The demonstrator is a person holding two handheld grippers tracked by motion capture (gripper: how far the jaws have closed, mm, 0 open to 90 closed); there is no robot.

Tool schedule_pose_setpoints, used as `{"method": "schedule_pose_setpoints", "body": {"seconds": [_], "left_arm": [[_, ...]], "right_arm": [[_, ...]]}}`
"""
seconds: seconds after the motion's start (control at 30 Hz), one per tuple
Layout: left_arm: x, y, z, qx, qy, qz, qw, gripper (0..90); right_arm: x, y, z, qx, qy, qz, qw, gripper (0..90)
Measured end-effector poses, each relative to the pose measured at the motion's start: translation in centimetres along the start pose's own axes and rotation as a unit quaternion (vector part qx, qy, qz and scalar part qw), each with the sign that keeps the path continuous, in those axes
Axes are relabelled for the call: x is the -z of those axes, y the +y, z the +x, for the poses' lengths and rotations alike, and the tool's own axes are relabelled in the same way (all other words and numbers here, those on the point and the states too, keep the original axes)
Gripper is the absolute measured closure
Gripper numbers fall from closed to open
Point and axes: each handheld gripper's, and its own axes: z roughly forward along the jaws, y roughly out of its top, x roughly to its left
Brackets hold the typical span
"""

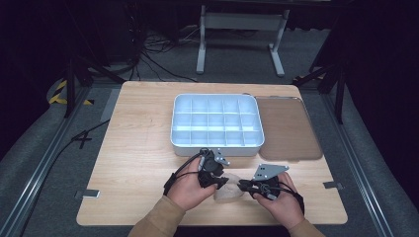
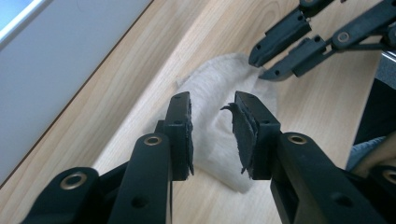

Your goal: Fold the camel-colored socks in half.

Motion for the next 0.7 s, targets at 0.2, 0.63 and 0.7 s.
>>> {"method": "schedule_pose_setpoints", "body": {"seconds": [0.2,0.63,0.7], "left_arm": [[1.3,-0.4,-0.7,0.014,-0.032,0.0,0.9994,66.1],[2.6,-1.4,0.2,0.049,-0.013,0.059,0.997,69.9],[2.6,-1.4,0.3,0.05,-0.013,0.061,0.9968,69.9]], "right_arm": [[0.0,0.5,0.2,0.0,0.006,-0.008,0.9999,78.6],[-0.8,0.4,0.4,-0.016,0.024,-0.003,0.9996,78.3],[-0.8,0.3,0.4,-0.017,0.025,-0.003,0.9995,78.3]]}}
